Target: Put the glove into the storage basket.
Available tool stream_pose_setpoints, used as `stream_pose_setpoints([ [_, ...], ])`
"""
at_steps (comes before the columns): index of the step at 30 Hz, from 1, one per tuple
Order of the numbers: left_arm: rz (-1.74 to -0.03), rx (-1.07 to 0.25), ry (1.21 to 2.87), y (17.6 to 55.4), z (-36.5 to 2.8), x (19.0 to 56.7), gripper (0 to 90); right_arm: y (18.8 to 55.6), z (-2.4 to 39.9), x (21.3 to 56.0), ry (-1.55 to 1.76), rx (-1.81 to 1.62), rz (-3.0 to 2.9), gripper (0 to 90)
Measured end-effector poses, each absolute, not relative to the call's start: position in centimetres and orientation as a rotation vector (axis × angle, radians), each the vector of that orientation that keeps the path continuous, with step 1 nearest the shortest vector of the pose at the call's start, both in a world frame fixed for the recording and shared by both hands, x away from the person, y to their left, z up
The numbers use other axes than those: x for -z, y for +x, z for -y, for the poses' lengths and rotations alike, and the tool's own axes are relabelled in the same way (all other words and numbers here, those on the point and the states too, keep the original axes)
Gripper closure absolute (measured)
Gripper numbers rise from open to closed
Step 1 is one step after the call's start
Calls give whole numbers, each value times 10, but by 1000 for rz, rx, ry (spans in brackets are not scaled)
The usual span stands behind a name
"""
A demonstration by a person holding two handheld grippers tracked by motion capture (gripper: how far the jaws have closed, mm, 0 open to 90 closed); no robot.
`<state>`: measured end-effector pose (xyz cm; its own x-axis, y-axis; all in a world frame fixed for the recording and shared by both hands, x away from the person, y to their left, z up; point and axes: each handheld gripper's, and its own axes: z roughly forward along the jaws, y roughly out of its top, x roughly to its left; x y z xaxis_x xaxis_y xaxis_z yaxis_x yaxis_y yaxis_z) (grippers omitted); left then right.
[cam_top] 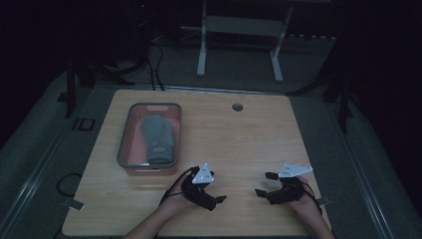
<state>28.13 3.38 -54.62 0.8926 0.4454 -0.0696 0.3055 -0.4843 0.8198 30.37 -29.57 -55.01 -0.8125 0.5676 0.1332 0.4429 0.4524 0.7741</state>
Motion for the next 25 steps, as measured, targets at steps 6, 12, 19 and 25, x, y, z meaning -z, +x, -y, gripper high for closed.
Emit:
stream_pose_setpoints([
  [6,-540,-167,2092,275,-32,549,93,292,311,553,910,-1330,-2524,154],
  [12,-533,-171,2073,267,-31,551,92,283,329,553,914,-1368,-2482,154],
  [19,-526,-159,2042,260,-33,557,93,279,341,553,890,-1382,-2441,154],
  [25,-535,-164,2023,260,-34,556,93,280,339,554,861,-1358,-2457,154],
])
